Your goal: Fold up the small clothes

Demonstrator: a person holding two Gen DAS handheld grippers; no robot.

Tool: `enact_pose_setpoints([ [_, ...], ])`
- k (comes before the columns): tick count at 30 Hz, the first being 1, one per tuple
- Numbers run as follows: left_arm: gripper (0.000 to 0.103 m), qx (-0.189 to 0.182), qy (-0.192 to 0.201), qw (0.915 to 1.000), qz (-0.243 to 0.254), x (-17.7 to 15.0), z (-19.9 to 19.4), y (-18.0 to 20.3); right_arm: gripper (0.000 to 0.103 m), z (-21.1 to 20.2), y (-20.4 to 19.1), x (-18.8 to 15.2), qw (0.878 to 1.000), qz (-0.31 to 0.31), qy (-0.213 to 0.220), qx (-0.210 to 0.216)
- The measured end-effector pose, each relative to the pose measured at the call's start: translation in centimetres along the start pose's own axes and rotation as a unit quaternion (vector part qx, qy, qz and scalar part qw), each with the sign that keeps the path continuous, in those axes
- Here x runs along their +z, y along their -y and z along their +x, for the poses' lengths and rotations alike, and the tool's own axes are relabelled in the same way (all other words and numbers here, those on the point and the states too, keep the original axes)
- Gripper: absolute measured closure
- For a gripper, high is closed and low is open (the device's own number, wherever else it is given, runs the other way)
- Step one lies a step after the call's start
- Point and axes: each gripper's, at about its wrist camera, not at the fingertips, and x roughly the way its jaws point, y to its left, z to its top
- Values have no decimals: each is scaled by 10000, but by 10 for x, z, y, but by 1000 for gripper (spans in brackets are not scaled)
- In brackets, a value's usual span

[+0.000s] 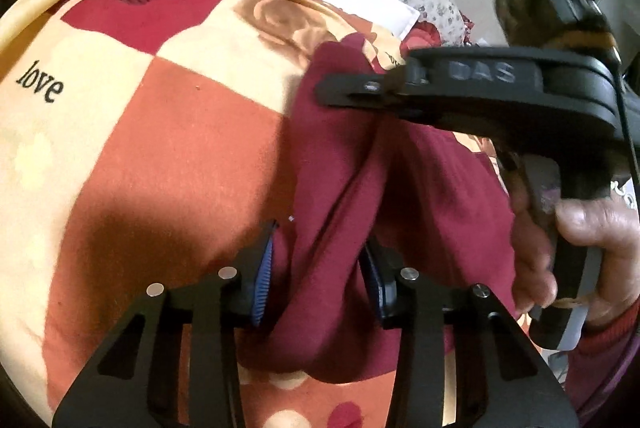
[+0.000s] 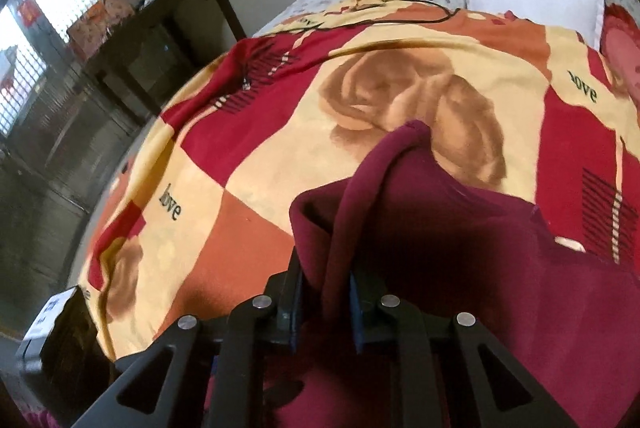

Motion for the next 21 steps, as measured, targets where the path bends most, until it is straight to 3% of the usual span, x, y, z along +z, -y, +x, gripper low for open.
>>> enact_pose_setpoints([
  [2, 67, -22, 9, 10000, -13, 0, -1, 0, 73, 11, -7, 3, 9995, -110, -192, -216],
  [5, 69, -63, -23, 10000, -58, 0, -5, 1, 73, 15, -13, 1, 9993, -216, -75, -306],
  [8, 71, -237, -54, 9997, -63, 2, -14, 6, 84, 1, -9, -5, 9994, -203, 188, -186],
  [15, 75, -540, 136, 9975, 442, 5, -45, 60, 87, -76, 26, -24, 9936, 207, 1015, 445],
  [21, 77, -756, 20, 9915, 1057, 4, -43, 138, 88, -146, 76, -56, 9842, 566, 1619, 440],
])
